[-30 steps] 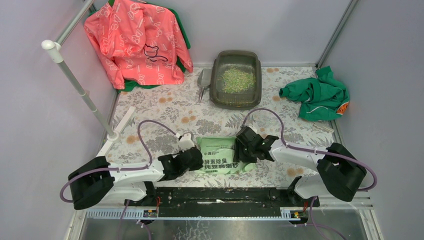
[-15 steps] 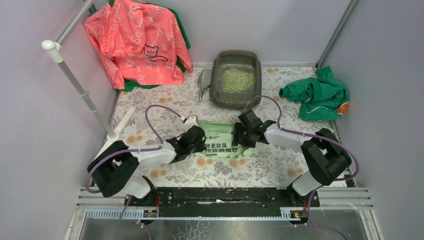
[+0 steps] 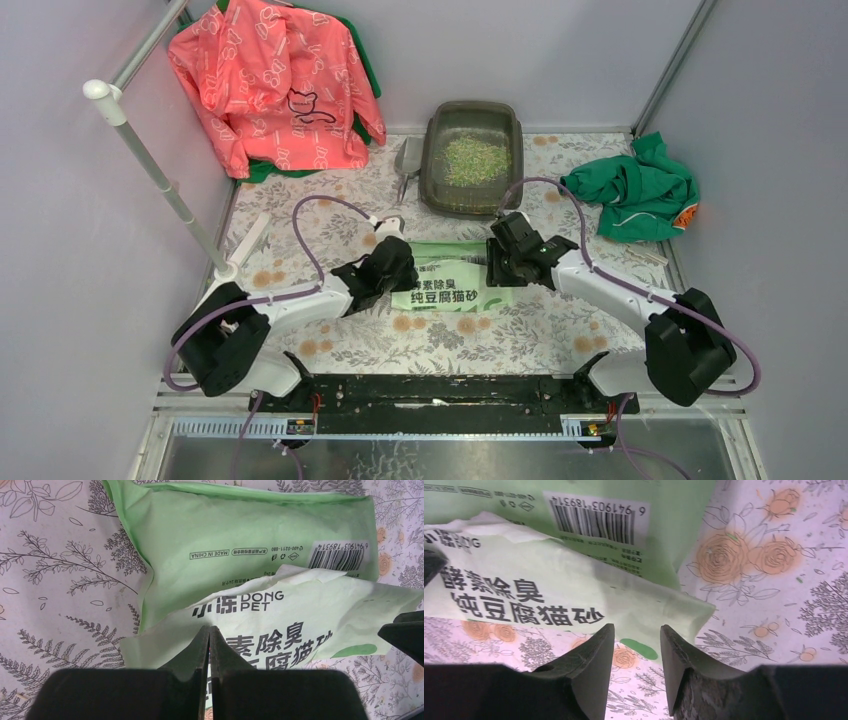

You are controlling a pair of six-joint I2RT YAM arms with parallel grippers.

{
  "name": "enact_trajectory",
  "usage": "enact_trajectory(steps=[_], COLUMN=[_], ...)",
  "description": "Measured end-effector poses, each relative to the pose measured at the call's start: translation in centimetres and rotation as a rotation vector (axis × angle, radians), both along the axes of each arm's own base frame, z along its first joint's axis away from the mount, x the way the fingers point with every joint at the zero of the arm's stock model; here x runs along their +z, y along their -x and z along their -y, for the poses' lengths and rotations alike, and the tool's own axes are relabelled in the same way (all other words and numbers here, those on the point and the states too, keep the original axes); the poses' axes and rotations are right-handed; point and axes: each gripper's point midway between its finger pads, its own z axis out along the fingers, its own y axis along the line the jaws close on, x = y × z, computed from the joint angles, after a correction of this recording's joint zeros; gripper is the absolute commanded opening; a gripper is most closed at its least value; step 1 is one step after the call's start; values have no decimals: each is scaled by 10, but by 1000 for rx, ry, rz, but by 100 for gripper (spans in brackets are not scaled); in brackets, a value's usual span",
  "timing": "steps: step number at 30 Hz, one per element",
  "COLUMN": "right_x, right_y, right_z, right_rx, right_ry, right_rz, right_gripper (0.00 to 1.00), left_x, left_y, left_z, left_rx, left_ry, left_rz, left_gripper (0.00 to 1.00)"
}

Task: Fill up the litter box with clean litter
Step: Adjust the cat litter bag at the center of the board.

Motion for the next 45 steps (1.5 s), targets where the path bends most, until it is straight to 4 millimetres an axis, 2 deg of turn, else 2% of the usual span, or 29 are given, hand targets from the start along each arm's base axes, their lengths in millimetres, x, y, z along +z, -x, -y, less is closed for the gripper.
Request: enact_trajectory(steps=[4,8,13,17,21,24,28,34,39,41,45], right_x=[-6,-24,-49,-55,-55,-55,-52,-28,-8,-9,-25], right_y=[7,20,38,41,42,44,52,53,36,33,37], right_z=[8,18,29,30,30,28,22,4,-8,-9,-5], right_rx=[-3,-8,-39,-63,-77,-70,-27,30,31,31,30], right_ry=[28,53,64,57,51,53,80,77,59,68,105], right_rz=[-14,-57,-101,-109,-111,-111,-111,-92,-43,-43,-83], right_gripper=[42,41,33,30,30,31,40,44,44,43,43], left_x=[-4,-8,-11,-14,-19,-29,-43,-36,-10,-9,-23], left_y=[4,7,6,7,11,22,44,60,63,62,64], left_z=[2,4,6,5,8,12,11,2,-11,-14,-20], left_rx=[-12,-25,-34,-37,-50,-75,-88,-67,-34,-25,-14], left_ry=[-6,-17,-29,-38,-49,-65,-88,-72,-46,-55,-106], left_rz=[-11,-23,-24,-30,-40,-58,-86,-76,-32,-28,-53], left_gripper=[6,6,6,6,6,6,5,5,6,6,6])
